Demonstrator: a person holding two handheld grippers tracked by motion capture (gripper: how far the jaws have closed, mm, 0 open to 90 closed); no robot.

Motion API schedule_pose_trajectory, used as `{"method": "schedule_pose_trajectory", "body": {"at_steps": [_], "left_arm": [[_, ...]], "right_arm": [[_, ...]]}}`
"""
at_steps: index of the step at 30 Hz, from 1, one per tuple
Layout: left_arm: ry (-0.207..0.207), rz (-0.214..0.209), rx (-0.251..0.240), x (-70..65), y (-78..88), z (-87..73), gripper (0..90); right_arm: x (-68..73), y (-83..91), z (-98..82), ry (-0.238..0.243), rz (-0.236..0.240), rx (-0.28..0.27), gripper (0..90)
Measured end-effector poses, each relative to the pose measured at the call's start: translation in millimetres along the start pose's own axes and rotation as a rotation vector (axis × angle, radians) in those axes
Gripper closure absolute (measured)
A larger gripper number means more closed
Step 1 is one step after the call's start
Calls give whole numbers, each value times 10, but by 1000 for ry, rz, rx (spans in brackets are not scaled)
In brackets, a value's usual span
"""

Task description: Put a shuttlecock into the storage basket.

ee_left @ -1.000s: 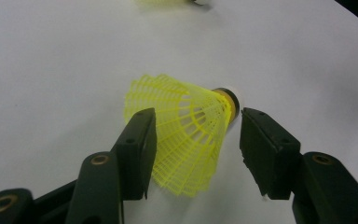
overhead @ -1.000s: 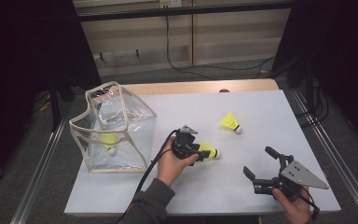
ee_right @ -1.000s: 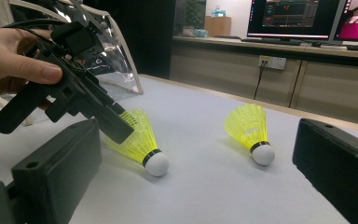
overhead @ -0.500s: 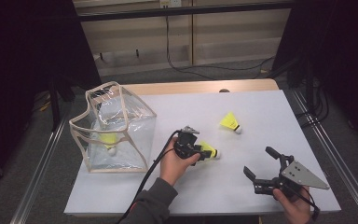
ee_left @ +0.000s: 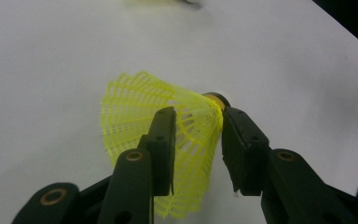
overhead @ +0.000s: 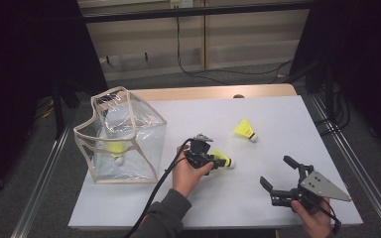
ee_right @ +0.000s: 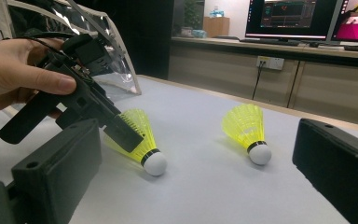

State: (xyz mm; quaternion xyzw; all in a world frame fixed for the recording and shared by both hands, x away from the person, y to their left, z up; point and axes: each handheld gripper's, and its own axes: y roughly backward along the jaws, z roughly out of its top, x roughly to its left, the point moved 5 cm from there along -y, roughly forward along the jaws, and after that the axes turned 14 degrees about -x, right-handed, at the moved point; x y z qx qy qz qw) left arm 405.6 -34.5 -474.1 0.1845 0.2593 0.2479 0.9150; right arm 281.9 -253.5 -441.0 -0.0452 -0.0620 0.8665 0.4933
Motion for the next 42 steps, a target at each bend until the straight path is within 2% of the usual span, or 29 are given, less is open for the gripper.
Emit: {"method": "schedule_pose_trajectory", "body": {"at_steps": [12, 23, 30, 42], "left_arm": [[12, -38, 1, -55, -54, -33, 748], [14, -49, -25, -75, -47, -32, 824], [17, -44, -38, -78, -24, -19, 833], [22, -46, -21, -97, 49, 34, 837]], "right_arm": [[-18, 35, 8, 4, -5, -2, 10], [-14, 25, 12, 6, -6, -3, 10], [-12, 10, 9, 5, -2, -1, 10], [-15, 4, 3, -1, 2, -2, 10]]}}
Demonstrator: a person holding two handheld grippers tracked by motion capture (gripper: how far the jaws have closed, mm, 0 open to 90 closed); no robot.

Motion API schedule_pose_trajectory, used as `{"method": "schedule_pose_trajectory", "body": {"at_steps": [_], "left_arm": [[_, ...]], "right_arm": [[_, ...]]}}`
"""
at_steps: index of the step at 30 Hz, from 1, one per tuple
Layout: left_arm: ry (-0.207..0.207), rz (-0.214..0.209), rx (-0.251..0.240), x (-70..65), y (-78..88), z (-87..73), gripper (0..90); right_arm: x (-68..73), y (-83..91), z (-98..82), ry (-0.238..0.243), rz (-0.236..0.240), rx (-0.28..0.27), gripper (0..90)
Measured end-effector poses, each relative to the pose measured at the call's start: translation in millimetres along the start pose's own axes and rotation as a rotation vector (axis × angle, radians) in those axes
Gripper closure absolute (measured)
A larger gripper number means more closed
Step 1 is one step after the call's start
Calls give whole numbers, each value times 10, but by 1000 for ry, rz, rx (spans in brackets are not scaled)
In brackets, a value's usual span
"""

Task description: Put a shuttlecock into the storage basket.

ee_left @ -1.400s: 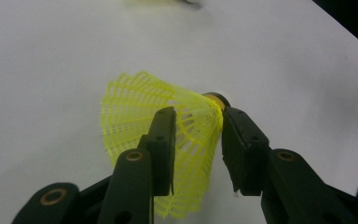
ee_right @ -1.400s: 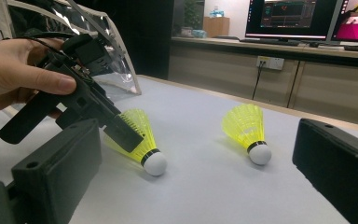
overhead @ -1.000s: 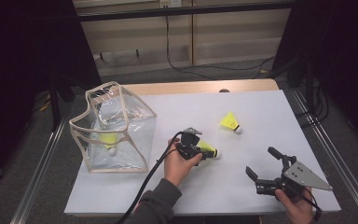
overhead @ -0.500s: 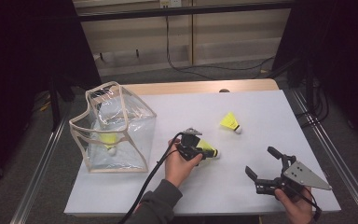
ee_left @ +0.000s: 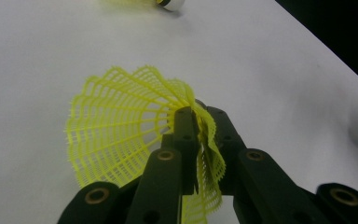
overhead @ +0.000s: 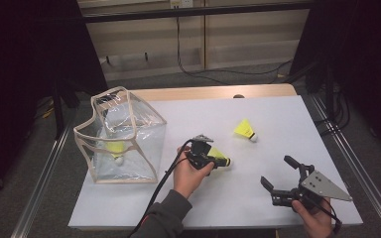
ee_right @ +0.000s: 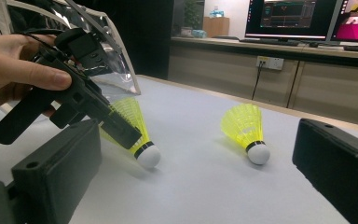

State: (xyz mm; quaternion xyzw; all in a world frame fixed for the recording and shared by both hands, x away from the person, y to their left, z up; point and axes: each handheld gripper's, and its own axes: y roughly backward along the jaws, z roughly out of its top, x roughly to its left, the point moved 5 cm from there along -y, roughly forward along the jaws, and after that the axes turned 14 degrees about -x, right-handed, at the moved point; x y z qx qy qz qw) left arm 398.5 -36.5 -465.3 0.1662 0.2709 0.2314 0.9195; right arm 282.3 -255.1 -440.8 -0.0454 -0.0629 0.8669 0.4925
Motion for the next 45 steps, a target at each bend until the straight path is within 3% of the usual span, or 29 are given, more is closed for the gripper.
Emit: {"method": "schedule_pose_trajectory", "body": {"at_steps": [20, 45], "left_arm": [[4, -3, 14, -87, 150, 163, 837], [-10, 34, 38, -134, 360, 371, 840]], "right_arm": [[7, -37, -15, -5, 3, 4, 10], [-9, -57, -41, -6, -7, 16, 9]]}}
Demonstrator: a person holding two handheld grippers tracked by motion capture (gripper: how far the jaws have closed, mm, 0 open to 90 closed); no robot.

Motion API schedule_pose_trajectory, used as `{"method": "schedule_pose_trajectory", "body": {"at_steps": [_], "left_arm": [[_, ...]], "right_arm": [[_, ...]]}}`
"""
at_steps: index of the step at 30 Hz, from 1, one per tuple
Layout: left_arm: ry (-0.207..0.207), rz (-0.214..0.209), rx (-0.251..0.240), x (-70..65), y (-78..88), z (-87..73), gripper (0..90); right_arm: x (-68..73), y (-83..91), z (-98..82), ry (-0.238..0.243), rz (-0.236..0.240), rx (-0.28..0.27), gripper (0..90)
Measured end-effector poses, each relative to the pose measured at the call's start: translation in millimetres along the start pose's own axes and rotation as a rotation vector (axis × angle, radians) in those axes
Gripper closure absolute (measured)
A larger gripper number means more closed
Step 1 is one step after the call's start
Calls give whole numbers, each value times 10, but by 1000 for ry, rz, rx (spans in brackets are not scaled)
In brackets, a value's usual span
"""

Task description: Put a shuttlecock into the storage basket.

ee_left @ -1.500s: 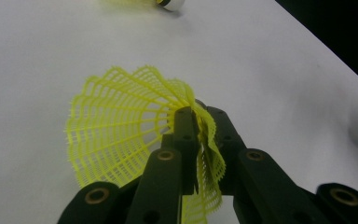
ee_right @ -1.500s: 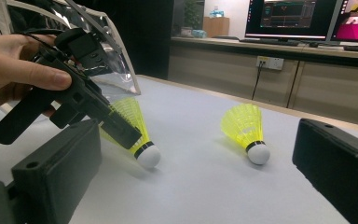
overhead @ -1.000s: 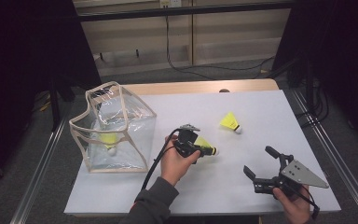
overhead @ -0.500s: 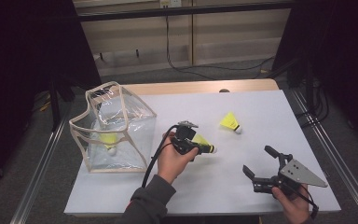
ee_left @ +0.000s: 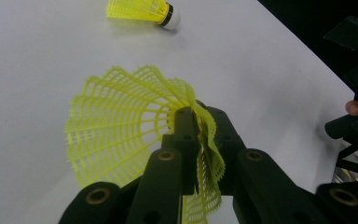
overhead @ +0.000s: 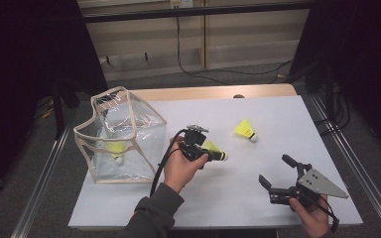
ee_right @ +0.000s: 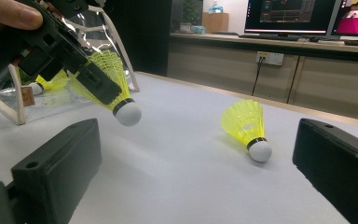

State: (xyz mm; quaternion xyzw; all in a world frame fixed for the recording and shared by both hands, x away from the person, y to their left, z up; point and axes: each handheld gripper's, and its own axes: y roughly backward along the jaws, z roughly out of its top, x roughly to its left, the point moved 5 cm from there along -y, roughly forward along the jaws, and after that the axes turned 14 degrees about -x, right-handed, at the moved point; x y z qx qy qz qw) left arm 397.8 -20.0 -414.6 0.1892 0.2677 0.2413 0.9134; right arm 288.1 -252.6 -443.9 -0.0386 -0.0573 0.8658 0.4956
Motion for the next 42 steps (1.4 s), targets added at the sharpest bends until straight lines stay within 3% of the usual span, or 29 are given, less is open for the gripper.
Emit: {"method": "schedule_pose_trajectory", "body": {"at_steps": [42], "left_arm": [[-15, 41, 18, -66, 285, 346, 840]], "right_arm": [[-1, 10, -2, -13, -2, 2, 9]]}}
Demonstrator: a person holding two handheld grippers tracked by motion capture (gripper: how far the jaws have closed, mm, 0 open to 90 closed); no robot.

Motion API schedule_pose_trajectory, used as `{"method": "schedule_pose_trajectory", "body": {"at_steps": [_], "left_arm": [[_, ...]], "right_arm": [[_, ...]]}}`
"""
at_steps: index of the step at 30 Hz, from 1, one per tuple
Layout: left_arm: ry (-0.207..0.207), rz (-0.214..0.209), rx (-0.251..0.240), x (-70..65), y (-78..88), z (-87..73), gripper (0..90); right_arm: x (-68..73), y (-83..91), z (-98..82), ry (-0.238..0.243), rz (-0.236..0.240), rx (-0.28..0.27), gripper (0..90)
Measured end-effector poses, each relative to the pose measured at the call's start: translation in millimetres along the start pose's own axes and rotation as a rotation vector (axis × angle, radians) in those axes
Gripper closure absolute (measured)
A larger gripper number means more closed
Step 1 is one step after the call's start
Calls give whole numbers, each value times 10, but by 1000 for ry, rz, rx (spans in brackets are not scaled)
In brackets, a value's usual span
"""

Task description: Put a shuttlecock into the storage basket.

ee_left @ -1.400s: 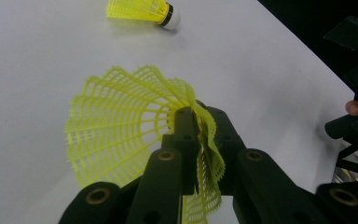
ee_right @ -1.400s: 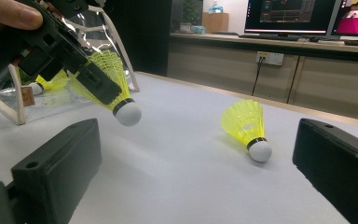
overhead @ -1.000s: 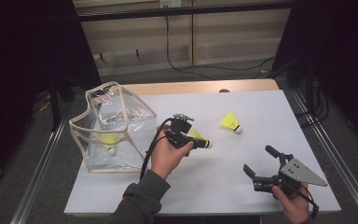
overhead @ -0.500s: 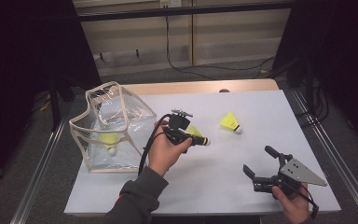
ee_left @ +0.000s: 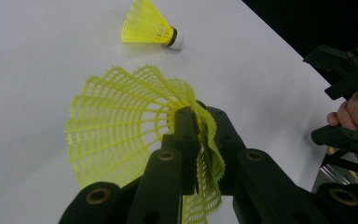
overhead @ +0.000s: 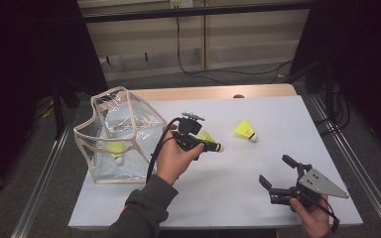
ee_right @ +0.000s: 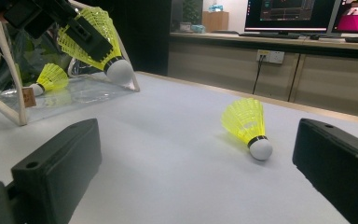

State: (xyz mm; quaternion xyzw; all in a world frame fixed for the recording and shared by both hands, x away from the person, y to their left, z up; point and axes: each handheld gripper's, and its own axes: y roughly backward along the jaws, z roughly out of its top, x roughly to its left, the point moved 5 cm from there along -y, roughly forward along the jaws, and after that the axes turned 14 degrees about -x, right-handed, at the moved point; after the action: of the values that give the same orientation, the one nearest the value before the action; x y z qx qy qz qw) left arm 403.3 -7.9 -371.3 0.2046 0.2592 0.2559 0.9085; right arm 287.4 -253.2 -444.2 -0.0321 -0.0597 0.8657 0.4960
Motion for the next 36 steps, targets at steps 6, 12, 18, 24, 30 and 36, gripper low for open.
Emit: {"method": "schedule_pose_trajectory", "body": {"at_steps": [6, 12, 18, 24, 30, 36], "left_arm": [[6, 8, 6, 11, 28, 42, 840], [11, 16, 9, 2, 50, 86, 840], [13, 12, 7, 3, 70, 119, 839], [13, 14, 7, 4, 100, 157, 840], [17, 16, 7, -11, 139, 193, 840], [28, 18, 6, -14, 168, 223, 840]], "right_arm": [[1, 0, -5, -1, 2, 2, 9], [1, 5, 3, -2, 2, -3, 9], [4, 4, -5, -1, 3, 1, 9], [-1, 3, -8, 0, 2, 0, 9], [-2, 10, 0, -2, -2, -3, 9], [12, 2, 0, 3, 3, -5, 10]]}}
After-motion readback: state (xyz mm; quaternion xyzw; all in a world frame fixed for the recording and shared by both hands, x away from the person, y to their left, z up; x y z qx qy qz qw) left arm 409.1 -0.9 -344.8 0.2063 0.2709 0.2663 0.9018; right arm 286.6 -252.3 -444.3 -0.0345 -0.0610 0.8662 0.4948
